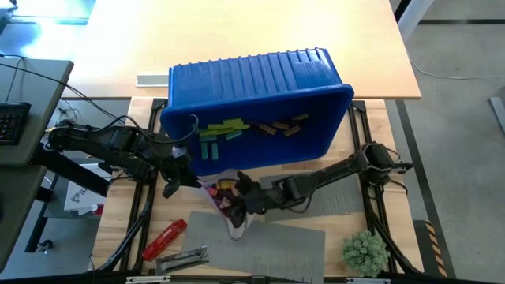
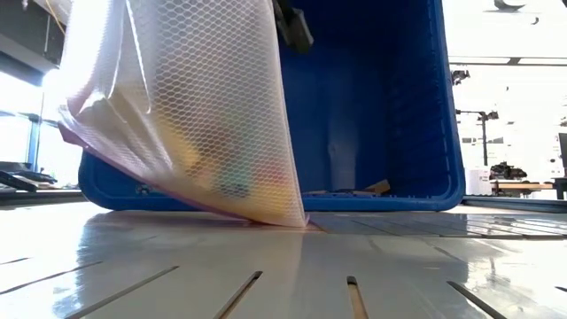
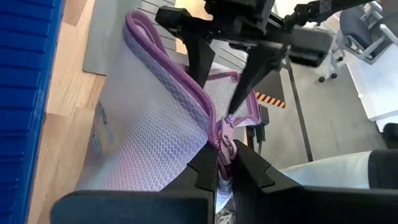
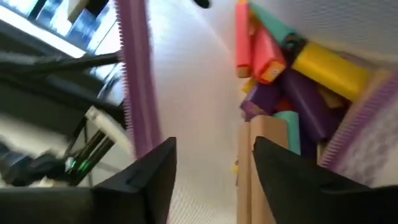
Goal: Sort blocks
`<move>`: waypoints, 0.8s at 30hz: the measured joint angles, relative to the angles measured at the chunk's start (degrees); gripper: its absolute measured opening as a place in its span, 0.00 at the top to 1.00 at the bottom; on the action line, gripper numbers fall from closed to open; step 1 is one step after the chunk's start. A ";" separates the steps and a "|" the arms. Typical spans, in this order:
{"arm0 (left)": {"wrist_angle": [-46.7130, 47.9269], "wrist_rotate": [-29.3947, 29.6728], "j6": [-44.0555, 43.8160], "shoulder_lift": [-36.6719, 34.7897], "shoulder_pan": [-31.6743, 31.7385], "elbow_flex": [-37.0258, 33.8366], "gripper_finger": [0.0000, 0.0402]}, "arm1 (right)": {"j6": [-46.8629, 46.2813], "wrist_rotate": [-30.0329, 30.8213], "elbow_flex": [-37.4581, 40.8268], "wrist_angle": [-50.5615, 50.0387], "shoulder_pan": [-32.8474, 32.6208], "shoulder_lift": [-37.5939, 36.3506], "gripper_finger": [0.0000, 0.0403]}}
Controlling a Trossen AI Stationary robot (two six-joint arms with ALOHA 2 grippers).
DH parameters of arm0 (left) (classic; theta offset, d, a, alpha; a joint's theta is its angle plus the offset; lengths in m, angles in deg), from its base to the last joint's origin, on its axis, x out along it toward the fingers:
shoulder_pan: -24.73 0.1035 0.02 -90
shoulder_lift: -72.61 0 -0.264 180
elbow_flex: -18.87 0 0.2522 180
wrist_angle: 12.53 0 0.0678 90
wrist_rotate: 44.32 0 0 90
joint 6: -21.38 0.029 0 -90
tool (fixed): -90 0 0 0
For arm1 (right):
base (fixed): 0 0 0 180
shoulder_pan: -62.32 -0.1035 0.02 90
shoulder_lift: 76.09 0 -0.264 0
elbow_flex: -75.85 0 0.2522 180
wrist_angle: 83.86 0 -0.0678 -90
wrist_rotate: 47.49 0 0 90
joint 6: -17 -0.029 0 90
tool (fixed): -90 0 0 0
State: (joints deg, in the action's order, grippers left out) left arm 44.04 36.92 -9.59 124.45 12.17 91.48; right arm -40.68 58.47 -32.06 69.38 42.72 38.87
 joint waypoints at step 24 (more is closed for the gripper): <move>0.52 1.85 -14.17 6.15 -8.24 0.02 1.00 | 24.85 2.31 20.68 -16.49 21.51 -20.08 0.47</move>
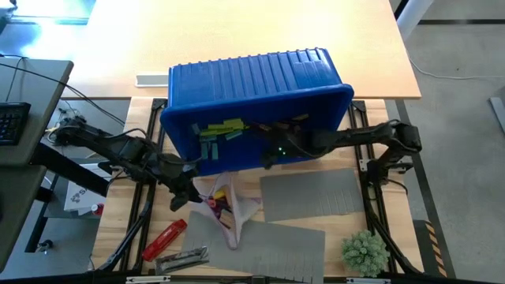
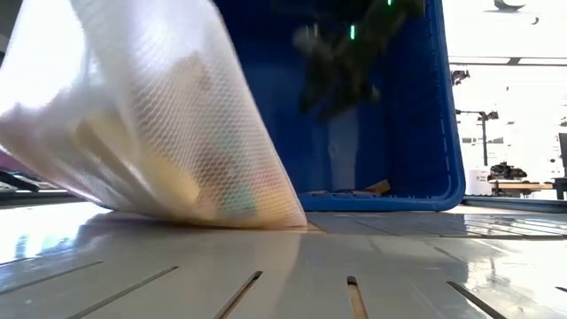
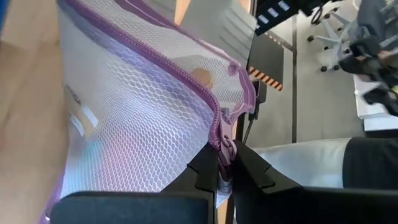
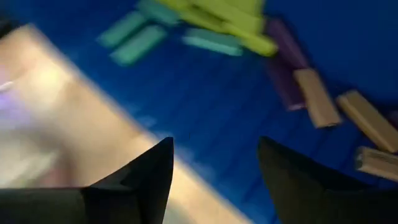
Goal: Sort blocks
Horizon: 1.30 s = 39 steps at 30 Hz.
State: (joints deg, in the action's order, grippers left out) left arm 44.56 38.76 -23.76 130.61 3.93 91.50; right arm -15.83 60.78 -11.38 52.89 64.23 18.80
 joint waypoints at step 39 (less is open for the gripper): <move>-0.36 -0.92 -5.75 6.40 7.69 0.00 1.00 | 18.18 -10.25 14.13 29.18 18.93 17.68 0.54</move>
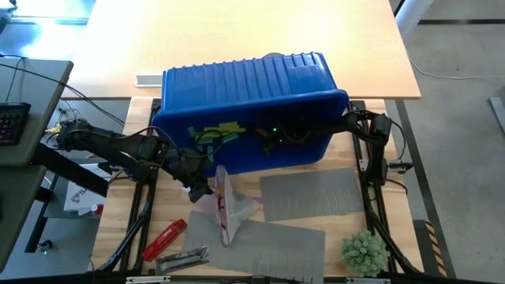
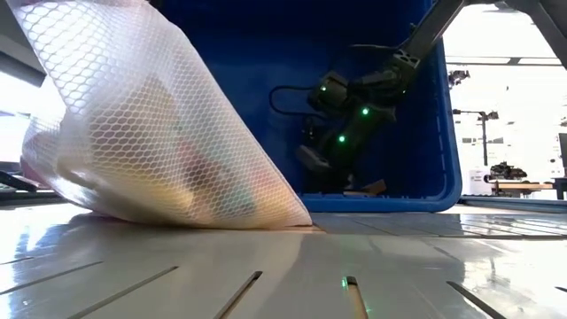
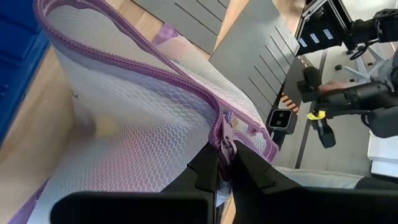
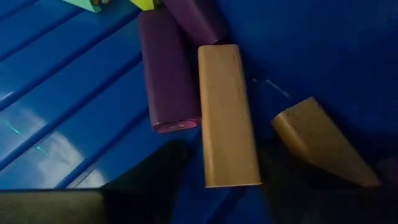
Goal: Sort blocks
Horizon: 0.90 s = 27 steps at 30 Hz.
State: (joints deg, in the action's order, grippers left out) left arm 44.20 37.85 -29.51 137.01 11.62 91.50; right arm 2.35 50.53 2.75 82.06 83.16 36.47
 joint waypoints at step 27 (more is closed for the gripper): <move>-0.07 0.68 0.56 -0.02 -0.01 0.00 1.00 | -4.89 0.83 0.21 2.78 -22.15 -23.35 0.79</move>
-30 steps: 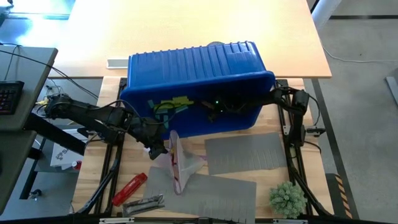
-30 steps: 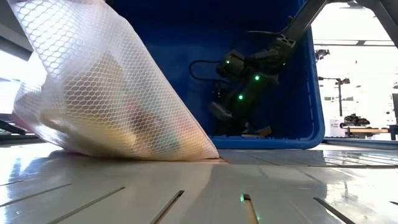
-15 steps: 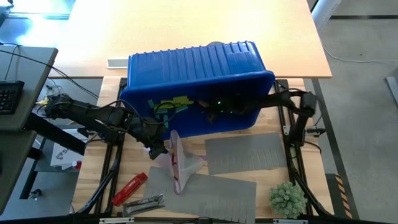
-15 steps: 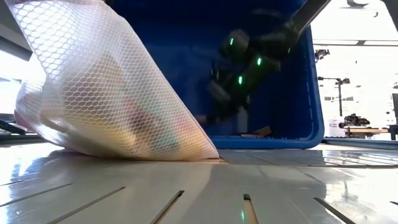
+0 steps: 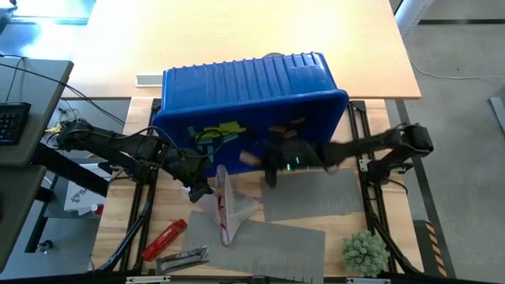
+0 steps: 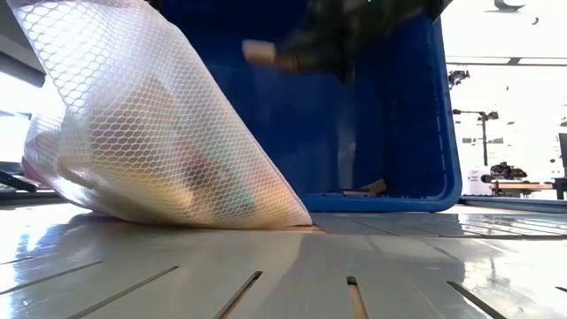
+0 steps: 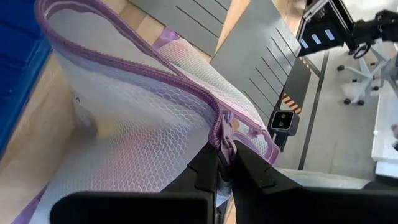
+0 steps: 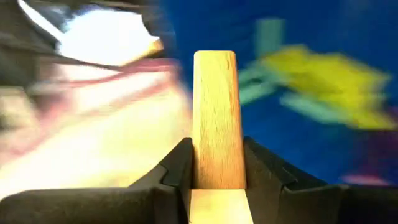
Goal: Sort blocks
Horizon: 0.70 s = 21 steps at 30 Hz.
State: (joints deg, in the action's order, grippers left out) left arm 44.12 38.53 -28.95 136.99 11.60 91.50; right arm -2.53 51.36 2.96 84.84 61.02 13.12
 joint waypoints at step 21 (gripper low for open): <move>-0.83 3.31 13.86 0.02 -0.31 -0.02 1.00 | -67.36 15.77 -43.68 -16.82 -23.82 31.29 0.79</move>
State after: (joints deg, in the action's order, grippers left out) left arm 43.29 41.84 -15.10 137.01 11.29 91.48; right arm -69.89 67.13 -40.72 68.03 37.19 44.41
